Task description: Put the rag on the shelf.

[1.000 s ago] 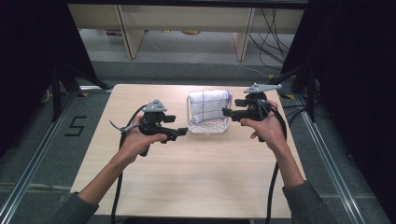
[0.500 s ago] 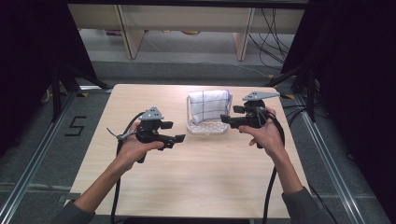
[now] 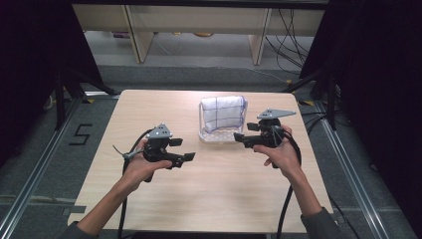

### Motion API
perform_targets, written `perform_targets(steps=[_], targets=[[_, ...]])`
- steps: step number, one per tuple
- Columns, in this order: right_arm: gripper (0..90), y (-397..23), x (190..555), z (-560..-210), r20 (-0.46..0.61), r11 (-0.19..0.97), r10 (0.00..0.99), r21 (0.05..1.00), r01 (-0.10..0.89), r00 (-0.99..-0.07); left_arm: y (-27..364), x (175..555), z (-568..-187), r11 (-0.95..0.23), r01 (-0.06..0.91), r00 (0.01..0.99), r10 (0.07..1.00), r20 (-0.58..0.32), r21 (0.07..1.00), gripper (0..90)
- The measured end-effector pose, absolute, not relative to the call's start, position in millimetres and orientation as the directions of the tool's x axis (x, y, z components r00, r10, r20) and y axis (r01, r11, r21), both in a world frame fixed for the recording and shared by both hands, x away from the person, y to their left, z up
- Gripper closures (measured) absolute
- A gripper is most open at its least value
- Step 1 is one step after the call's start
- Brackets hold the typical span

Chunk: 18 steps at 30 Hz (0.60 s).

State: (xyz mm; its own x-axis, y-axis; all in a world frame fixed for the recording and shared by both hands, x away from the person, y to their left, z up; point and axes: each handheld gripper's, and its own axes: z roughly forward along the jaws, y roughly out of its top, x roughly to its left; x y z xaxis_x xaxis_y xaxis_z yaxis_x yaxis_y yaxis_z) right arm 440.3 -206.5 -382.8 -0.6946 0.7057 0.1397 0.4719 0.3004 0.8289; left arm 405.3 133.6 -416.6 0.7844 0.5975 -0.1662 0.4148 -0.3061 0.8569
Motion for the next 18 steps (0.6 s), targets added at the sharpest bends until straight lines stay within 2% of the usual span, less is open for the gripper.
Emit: perform_targets(steps=[12,17,18], targets=[[29.9,-201.7,435.8,-400.8,0.168,0.288,0.716,0.813,0.506,-0.678,142.0,395.4,-441.2,-0.315,0.444,0.775,0.604,-0.183,0.839,23.0],[29.7,-201.1,436.2,-407.2,0.141,0.321,0.705,0.811,0.490,-0.695,142.7,393.0,-450.7,-0.322,0.453,0.768,0.615,-0.180,0.831,22.4],[29.6,-199.7,434.3,-407.8,0.167,0.305,0.715,0.799,0.518,-0.679,142.9,392.6,-452.8,-0.327,0.455,0.770,0.612,-0.181,0.828,22.4]])
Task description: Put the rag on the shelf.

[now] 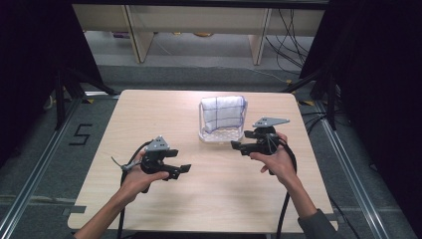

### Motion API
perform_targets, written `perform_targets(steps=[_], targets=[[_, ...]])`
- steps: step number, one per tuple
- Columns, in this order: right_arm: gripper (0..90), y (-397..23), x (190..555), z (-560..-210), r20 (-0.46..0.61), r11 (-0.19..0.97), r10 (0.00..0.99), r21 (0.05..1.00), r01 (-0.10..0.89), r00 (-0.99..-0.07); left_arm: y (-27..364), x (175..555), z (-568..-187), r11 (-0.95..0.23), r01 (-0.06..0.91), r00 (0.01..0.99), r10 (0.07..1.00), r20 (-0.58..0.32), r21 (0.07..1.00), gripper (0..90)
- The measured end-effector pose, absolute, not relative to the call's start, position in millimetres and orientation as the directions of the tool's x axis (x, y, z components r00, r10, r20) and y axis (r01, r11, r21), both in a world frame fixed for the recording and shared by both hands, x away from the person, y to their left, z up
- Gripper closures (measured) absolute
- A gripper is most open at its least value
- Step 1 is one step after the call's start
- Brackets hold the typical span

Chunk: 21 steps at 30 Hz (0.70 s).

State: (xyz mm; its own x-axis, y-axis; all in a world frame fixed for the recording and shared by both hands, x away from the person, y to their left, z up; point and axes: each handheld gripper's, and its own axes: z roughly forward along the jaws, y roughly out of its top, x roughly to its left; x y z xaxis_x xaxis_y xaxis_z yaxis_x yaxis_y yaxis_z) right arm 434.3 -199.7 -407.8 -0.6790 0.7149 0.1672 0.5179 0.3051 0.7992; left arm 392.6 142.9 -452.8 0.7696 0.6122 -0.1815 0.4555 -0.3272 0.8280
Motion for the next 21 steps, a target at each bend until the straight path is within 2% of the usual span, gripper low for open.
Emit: perform_targets(steps=[3,4,16,21], targets=[[29.4,-199.9,436.7,-412.4,0.127,0.334,0.711,0.805,0.491,-0.691,142.7,389.9,-457.4,-0.334,0.458,0.770,0.612,-0.180,0.824,22.2],[29.2,-197.8,435.0,-413.4,0.160,0.310,0.714,0.801,0.513,-0.681,142.6,388.7,-458.7,-0.334,0.458,0.770,0.613,-0.179,0.824,22.2],[28.9,-200.4,421.6,-430.4,0.131,0.333,0.729,0.790,0.516,-0.672,149.8,373.7,-472.0,-0.355,0.446,0.776,0.611,-0.158,0.822,22.1],[28.7,-200.3,414.5,-435.8,0.138,0.331,0.735,0.781,0.530,-0.663,152.6,365.8,-478.0,-0.341,0.476,0.781,0.588,-0.211,0.811,22.0]])
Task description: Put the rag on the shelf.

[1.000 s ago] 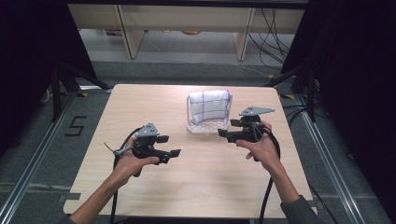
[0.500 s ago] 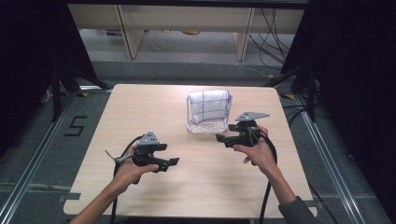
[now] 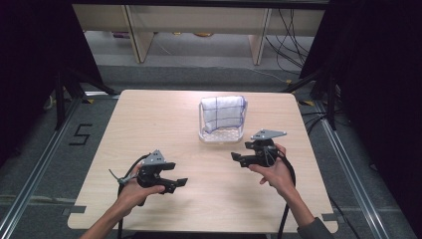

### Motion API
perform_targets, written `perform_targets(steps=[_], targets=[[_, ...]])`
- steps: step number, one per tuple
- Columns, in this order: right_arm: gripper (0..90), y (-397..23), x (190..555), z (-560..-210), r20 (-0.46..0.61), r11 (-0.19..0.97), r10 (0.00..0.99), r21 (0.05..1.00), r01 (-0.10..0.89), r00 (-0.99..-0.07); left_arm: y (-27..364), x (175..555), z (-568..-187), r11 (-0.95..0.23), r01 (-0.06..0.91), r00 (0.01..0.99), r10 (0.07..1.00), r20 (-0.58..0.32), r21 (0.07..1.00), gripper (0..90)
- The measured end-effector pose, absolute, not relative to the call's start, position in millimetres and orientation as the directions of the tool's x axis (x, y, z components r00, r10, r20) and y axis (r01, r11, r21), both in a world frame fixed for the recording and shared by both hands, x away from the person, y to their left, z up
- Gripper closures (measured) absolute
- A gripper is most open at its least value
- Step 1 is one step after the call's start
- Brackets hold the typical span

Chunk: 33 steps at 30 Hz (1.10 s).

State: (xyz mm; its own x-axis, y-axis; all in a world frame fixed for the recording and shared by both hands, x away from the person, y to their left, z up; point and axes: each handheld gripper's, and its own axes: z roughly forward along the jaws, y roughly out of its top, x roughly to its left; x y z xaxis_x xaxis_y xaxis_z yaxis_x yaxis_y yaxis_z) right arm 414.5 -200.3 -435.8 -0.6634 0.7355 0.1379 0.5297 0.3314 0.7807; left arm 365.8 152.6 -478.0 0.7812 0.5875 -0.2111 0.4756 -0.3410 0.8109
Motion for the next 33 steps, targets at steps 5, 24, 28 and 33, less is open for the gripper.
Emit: perform_targets(steps=[5,24,28,33], targets=[[28.2,-197.9,406.1,-441.4,0.118,0.357,0.729,0.775,0.522,-0.674,153.8,359.3,-484.4,-0.353,0.472,0.785,0.586,-0.202,0.808,21.8],[23.2,-199.5,369.7,-465.7,0.169,0.353,0.733,0.733,0.581,-0.658,168.5,334.6,-493.8,-0.383,0.458,0.794,0.582,-0.175,0.802,20.2],[21.4,-204.8,365.3,-469.2,0.140,0.369,0.732,0.742,0.560,-0.667,167.8,327.8,-497.6,-0.392,0.453,0.803,0.569,-0.176,0.801,20.0],[20.0,-206.7,353.5,-476.0,0.146,0.371,0.729,0.737,0.565,-0.669,168.3,321.2,-499.7,-0.416,0.442,0.809,0.567,-0.153,0.795,20.1]])
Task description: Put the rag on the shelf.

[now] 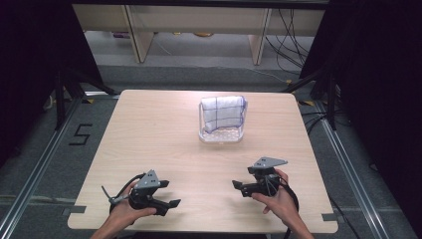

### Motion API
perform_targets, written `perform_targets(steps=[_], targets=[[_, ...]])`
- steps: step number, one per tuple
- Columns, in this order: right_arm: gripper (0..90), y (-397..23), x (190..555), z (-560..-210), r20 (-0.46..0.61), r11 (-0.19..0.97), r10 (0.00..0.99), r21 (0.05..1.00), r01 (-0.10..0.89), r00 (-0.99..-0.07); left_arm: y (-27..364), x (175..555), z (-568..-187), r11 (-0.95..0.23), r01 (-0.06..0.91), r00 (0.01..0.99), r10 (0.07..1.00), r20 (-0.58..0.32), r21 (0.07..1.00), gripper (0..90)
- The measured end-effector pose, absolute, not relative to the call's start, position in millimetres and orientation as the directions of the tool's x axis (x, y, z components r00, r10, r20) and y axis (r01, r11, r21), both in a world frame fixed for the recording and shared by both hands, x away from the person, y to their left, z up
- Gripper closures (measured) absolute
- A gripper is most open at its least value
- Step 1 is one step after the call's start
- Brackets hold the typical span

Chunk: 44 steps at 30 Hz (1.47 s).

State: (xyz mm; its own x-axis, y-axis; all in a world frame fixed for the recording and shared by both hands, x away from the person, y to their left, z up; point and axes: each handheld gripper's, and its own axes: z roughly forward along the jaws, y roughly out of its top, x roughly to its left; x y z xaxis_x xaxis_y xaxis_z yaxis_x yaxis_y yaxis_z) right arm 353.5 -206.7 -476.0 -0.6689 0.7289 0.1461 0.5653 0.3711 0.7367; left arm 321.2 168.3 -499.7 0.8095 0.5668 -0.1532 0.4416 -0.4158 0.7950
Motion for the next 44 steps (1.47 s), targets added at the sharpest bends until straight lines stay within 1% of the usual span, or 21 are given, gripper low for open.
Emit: perform_targets(steps=[2,5,6,12,13,14,15,16,18,20,23,25,28,29,32,33,34,38,40,42,44], targets=[[19.1,-207.2,349.1,-479.5,0.156,0.378,0.725,0.724,0.577,-0.671,168.7,317.7,-500.5,-0.407,0.446,0.800,0.580,-0.152,0.797,20.1],[17.7,-209.1,343.2,-483.1,0.151,0.401,0.716,0.711,0.578,-0.682,172.3,315.1,-502.2,-0.411,0.442,0.805,0.573,-0.151,0.798,20.2],[17.3,-209.9,341.7,-484.6,0.149,0.406,0.711,0.712,0.574,-0.688,172.2,313.1,-502.9,-0.404,0.446,0.798,0.584,-0.151,0.798,20.3],[17.0,-217.5,329.4,-488.7,0.155,0.405,0.707,0.711,0.574,-0.690,176.9,305.6,-505.4,-0.434,0.436,0.803,0.583,-0.123,0.789,20.3],[17.1,-219.0,327.3,-488.6,0.156,0.406,0.706,0.710,0.575,-0.691,177.1,304.0,-505.7,-0.430,0.444,0.799,0.587,-0.130,0.786,20.3],[17.0,-220.6,325.0,-489.1,0.155,0.404,0.705,0.714,0.572,-0.692,177.3,303.2,-506.5,-0.430,0.441,0.797,0.591,-0.124,0.788,20.3],[17.1,-221.8,322.4,-489.6,0.153,0.404,0.708,0.713,0.573,-0.689,179.1,302.5,-506.4,-0.457,0.433,0.804,0.585,-0.104,0.777,20.4],[17.1,-223.3,319.4,-491.0,0.146,0.407,0.709,0.714,0.570,-0.690,177.7,301.0,-507.7,-0.441,0.438,0.796,0.595,-0.110,0.784,20.4],[17.1,-223.7,312.7,-491.6,0.160,0.401,0.719,0.700,0.591,-0.677,178.6,299.6,-508.0,-0.472,0.421,0.805,0.588,-0.080,0.774,20.4],[17.1,-227.4,310.2,-492.5,0.128,0.418,0.709,0.715,0.560,-0.693,177.5,297.1,-509.4,-0.454,0.436,0.795,0.599,-0.096,0.777,20.4],[17.1,-229.9,306.5,-492.4,0.127,0.421,0.710,0.713,0.562,-0.693,179.7,297.1,-509.6,-0.480,0.426,0.805,0.588,-0.078,0.767,20.3],[17.1,-232.9,302.9,-493.9,0.137,0.415,0.709,0.712,0.566,-0.692,178.5,295.3,-510.7,-0.447,0.437,0.793,0.601,-0.100,0.780,20.3],[17.1,-235.1,302.2,-493.9,0.149,0.422,0.693,0.710,0.564,-0.705,178.6,294.8,-510.3,-0.438,0.438,0.789,0.606,-0.102,0.785,20.2],[17.1,-235.4,301.9,-493.7,0.154,0.420,0.694,0.707,0.569,-0.704,180.7,295.6,-509.6,-0.466,0.431,0.797,0.598,-0.084,0.773,20.2],[17.1,-235.5,302.8,-494.9,0.149,0.426,0.691,0.707,0.565,-0.708,180.9,296.1,-509.2,-0.469,0.432,0.799,0.595,-0.086,0.770,20.2],[17.1,-234.2,301.2,-495.0,0.150,0.415,0.707,0.702,0.578,-0.691,181.1,296.6,-508.9,-0.472,0.428,0.801,0.594,-0.081,0.771,20.2],[17.2,-234.1,301.5,-495.2,0.124,0.428,0.705,0.710,0.559,-0.698,181.1,296.7,-508.9,-0.470,0.428,0.800,0.595,-0.081,0.772,20.2],[17.3,-232.7,300.8,-495.1,0.135,0.428,0.702,0.704,0.567,-0.699,181.2,297.1,-509.4,-0.469,0.429,0.799,0.596,-0.082,0.772,20.2],[17.3,-233.4,301.2,-495.1,0.122,0.432,0.703,0.709,0.558,-0.700,180.6,297.1,-510.0,-0.465,0.430,0.800,0.594,-0.088,0.774,20.2],[17.3,-234.0,300.7,-494.5,0.140,0.416,0.718,0.698,0.582,-0.682,180.0,297.2,-511.0,-0.452,0.444,0.787,0.609,-0.095,0.774,20.2],[17.3,-234.9,302.1,-495.2,0.129,0.421,0.712,0.707,0.567,-0.690,179.7,297.2,-511.5,-0.443,0.442,0.789,0.606,-0.103,0.780,20.2]])
